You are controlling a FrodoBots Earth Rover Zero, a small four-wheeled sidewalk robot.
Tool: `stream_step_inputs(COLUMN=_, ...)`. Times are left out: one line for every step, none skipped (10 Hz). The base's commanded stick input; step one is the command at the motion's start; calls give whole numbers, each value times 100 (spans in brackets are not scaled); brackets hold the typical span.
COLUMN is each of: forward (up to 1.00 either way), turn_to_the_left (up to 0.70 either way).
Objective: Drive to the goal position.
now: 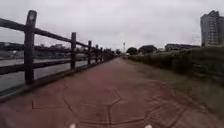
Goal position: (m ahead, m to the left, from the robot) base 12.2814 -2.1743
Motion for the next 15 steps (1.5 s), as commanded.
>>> stream_step_inputs(forward=100, turn_to_the_left=0)
stream_step_inputs(forward=100, turn_to_the_left=0)
stream_step_inputs(forward=100, turn_to_the_left=0)
stream_step_inputs(forward=100, turn_to_the_left=0)
stream_step_inputs(forward=100, turn_to_the_left=0)
stream_step_inputs(forward=100, turn_to_the_left=0)
stream_step_inputs(forward=100, turn_to_the_left=0)
stream_step_inputs(forward=100, turn_to_the_left=0)
stream_step_inputs(forward=100, turn_to_the_left=0)
stream_step_inputs(forward=100, turn_to_the_left=0)
stream_step_inputs(forward=100, turn_to_the_left=0)
stream_step_inputs(forward=100, turn_to_the_left=0)
stream_step_inputs(forward=100, turn_to_the_left=0)
stream_step_inputs(forward=100, turn_to_the_left=0)
stream_step_inputs(forward=100, turn_to_the_left=0)
